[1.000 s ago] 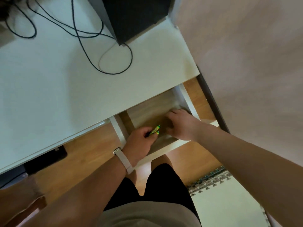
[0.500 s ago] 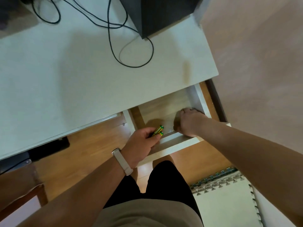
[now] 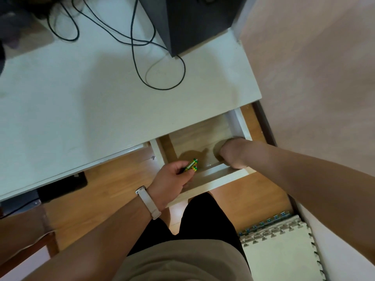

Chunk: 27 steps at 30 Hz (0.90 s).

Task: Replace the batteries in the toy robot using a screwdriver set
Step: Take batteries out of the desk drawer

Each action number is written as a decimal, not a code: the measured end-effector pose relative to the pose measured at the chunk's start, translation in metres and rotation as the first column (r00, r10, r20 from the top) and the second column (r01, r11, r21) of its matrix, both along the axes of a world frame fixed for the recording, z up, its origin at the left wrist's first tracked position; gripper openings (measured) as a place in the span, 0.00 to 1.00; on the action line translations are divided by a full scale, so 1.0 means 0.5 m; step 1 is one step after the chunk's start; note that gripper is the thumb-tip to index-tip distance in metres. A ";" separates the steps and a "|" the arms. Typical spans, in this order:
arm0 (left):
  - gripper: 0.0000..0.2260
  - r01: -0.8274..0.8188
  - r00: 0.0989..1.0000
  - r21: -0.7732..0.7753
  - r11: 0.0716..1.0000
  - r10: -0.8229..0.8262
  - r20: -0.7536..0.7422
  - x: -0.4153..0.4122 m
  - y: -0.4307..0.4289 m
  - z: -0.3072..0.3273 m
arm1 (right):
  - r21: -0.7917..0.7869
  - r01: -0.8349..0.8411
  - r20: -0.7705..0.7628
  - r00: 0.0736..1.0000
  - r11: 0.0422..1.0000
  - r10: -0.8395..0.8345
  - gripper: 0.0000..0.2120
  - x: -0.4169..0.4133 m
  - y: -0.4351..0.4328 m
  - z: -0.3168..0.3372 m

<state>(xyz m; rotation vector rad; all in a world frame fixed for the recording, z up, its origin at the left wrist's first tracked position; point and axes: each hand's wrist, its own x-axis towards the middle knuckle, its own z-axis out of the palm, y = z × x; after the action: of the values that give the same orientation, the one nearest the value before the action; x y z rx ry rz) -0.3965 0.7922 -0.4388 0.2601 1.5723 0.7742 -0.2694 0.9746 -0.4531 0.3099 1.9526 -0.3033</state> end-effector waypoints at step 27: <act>0.05 -0.020 0.997 0.037 0.999 0.023 -0.079 -0.019 0.066 0.205 | -0.643 0.637 0.104 -0.477 -0.425 -0.873 0.11 0.059 -0.147 0.217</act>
<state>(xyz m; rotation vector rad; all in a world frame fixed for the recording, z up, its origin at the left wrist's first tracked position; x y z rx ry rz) -0.4060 0.8254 -0.3363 0.3044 1.6393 0.8181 -0.2401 0.9012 -0.3448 1.8751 1.2723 -2.3131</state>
